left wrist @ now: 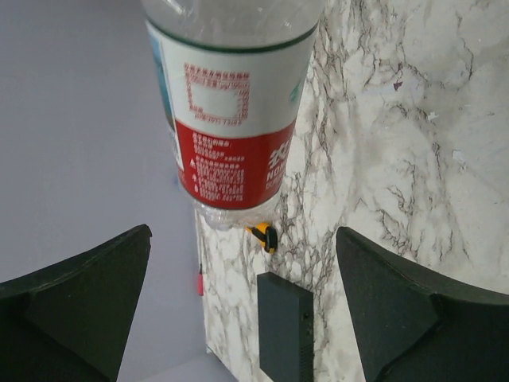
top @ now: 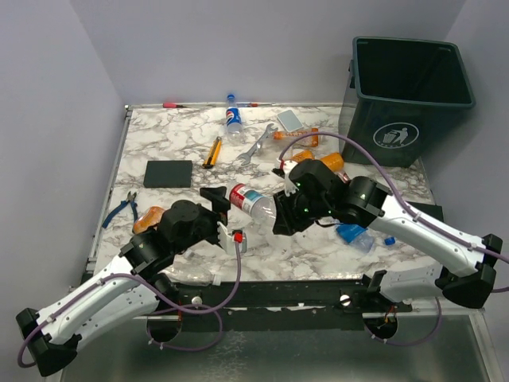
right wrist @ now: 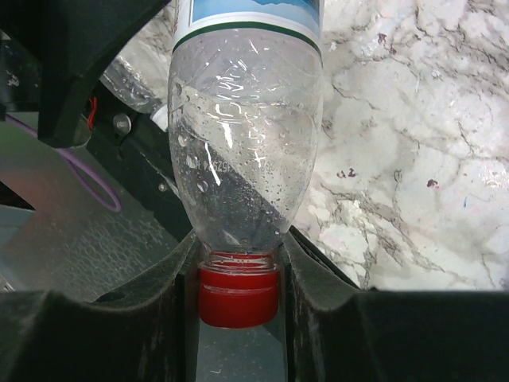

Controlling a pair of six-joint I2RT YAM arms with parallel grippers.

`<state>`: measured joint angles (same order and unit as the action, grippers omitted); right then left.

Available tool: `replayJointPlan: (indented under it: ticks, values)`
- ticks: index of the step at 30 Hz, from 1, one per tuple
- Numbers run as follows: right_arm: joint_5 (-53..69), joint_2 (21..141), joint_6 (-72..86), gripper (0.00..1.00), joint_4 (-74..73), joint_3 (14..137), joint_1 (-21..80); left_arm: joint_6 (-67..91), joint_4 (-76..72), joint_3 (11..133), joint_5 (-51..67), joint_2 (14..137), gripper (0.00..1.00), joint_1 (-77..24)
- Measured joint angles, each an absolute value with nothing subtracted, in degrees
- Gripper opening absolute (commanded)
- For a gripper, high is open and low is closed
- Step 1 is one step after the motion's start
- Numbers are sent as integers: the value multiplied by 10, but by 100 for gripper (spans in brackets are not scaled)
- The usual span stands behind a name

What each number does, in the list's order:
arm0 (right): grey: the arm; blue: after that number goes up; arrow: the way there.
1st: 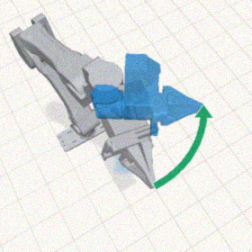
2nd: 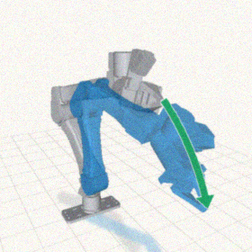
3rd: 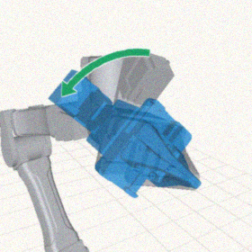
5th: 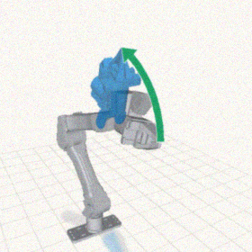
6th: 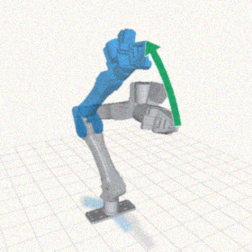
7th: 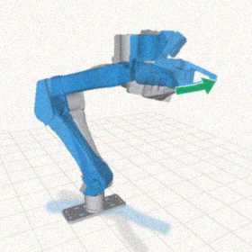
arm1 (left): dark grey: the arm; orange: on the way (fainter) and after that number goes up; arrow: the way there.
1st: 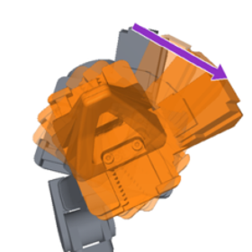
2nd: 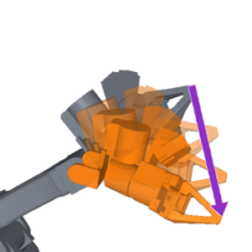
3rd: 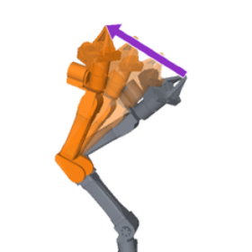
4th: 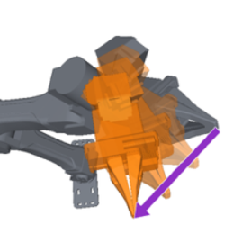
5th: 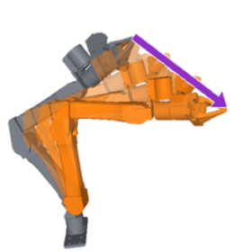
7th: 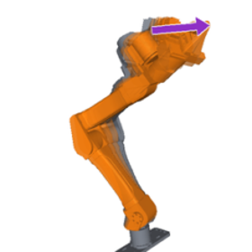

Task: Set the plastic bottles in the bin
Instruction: Place the plastic bottle in the trash bin.

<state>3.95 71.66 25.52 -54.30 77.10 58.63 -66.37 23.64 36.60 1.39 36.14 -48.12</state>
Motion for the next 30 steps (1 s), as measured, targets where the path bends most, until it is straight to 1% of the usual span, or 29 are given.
replayJointPlan:
  ticks: [5,10,12,18,23,30]
  values:
    - [59,763,234,0,-542,804,584,-693,224,366,-4,389,99,-503]
    - [90,781,215,0,-541,818,584,-700,204,366,-10,423,98,-518]
    - [103,782,208,0,-541,824,584,-699,190,366,-10,432,93,-521]
    - [136,782,192,0,-541,841,584,-684,144,356,-16,443,77,-523]
    - [150,781,183,0,-542,841,584,-677,123,350,-27,447,58,-523]
    - [151,775,180,0,-543,841,583,-667,94,341,-36,446,50,-523]
